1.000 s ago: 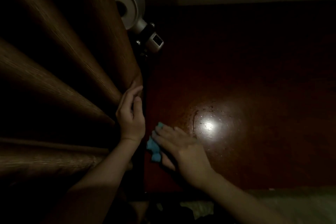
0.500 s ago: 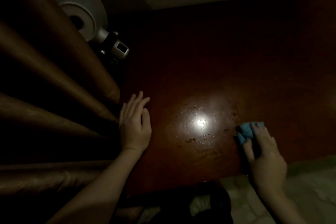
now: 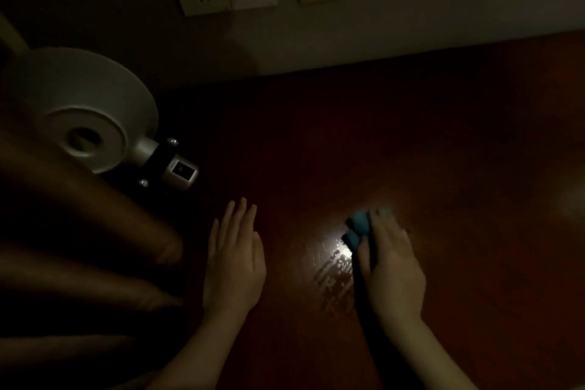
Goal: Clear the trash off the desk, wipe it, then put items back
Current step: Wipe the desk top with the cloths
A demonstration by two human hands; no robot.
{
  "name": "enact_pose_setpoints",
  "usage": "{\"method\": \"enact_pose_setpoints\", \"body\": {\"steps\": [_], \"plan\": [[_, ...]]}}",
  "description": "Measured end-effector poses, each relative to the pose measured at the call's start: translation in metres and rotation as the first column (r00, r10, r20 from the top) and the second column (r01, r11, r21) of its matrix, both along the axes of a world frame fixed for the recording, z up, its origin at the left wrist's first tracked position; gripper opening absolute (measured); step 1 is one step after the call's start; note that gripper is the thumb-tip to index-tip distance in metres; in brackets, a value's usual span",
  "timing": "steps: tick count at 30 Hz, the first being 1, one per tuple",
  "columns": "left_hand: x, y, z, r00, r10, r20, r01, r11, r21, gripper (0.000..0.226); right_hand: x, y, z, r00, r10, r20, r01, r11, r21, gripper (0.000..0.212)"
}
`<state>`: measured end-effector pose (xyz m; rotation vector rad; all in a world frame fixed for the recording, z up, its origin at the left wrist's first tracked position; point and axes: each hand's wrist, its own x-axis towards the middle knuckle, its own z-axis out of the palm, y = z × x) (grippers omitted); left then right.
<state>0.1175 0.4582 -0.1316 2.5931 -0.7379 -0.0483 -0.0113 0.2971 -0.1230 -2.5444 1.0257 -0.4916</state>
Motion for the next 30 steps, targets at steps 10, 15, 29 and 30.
{"method": "enact_pose_setpoints", "body": {"steps": [10, 15, 29, 30], "plan": [[0.027, -0.014, -0.011, 0.999, 0.013, 0.049, -0.014, 1.0, 0.024, 0.056, 0.174, 0.017, -0.022, 0.917, 0.395, 0.062, -0.383, 0.913, -0.139, 0.049], [0.03, -0.019, -0.005, 1.0, -0.012, 0.015, 0.012, 0.999, 0.033, 0.061, 0.109, -0.06, -0.01, 0.988, 0.155, -0.002, -0.155, 0.987, -0.042, 0.042], [0.015, -0.017, -0.003, 0.997, 0.002, 0.074, -0.005, 0.999, 0.033, 0.06, -0.072, 0.046, -0.008, 0.98, 0.196, -0.022, -0.197, 0.98, -0.029, 0.048], [0.003, -0.017, -0.003, 0.997, 0.015, 0.077, -0.018, 0.999, 0.044, 0.06, -0.088, 0.037, -0.009, 0.997, 0.075, -0.028, -0.076, 0.997, -0.026, 0.051]]}}
